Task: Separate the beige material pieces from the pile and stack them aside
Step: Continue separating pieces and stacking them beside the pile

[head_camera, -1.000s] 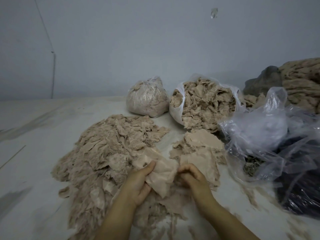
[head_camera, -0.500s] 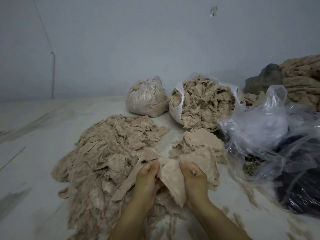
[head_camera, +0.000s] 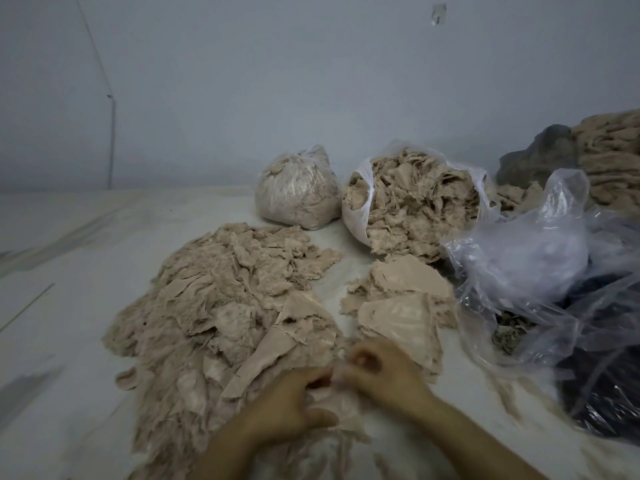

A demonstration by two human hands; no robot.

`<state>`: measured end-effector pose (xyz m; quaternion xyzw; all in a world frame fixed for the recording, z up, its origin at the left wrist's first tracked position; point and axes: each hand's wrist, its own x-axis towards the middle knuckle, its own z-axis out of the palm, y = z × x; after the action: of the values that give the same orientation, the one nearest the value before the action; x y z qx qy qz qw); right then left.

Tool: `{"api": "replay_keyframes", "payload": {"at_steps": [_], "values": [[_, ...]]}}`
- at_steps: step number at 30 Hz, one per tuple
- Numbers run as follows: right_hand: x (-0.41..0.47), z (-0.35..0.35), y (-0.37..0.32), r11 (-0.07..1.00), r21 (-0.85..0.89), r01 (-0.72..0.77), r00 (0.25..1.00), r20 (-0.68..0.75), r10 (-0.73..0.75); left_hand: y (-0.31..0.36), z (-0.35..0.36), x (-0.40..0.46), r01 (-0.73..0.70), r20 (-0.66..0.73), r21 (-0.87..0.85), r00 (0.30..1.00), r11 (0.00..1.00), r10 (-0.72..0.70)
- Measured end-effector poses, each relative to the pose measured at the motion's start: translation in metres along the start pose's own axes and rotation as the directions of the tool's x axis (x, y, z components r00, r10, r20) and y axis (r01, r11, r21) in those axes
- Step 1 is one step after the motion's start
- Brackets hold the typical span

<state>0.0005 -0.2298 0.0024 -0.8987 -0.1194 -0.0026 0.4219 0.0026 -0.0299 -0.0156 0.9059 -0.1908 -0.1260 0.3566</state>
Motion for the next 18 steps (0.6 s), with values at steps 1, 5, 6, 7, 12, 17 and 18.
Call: {"api": "replay_keyframes", "payload": {"at_steps": [1,5,6,7,12,17,18], "values": [[-0.008,0.015,0.002,0.997,-0.055,0.062,0.989,0.136,-0.054,-0.001,0.000,-0.001,-0.045,-0.035,0.082,0.998,0.996,0.048],[-0.010,0.031,0.011,0.996,0.057,0.062,0.996,-0.068,-0.058,-0.002,-0.003,-0.005,-0.076,-0.166,0.053,0.982,0.996,0.084],[-0.007,0.027,0.010,0.986,0.167,0.009,0.990,-0.138,0.015,-0.002,-0.005,-0.005,-0.085,-0.156,0.060,0.983,0.995,0.093],[-0.005,0.023,0.009,0.967,0.253,-0.029,0.982,-0.174,0.075,-0.003,-0.006,-0.005,-0.091,-0.139,0.065,0.985,0.994,0.099],[0.001,0.012,0.005,0.909,0.418,0.003,0.935,-0.323,0.145,-0.008,-0.015,0.001,-0.020,-0.173,0.153,0.984,0.988,0.046],[0.001,0.008,0.009,0.651,0.758,0.047,0.877,-0.343,0.336,-0.014,-0.031,-0.003,0.072,-0.149,0.291,0.988,0.954,-0.030],[0.001,0.004,0.008,0.598,0.798,0.074,0.869,-0.345,0.354,-0.016,-0.034,-0.006,0.083,-0.130,0.295,0.990,0.952,-0.046]]}}
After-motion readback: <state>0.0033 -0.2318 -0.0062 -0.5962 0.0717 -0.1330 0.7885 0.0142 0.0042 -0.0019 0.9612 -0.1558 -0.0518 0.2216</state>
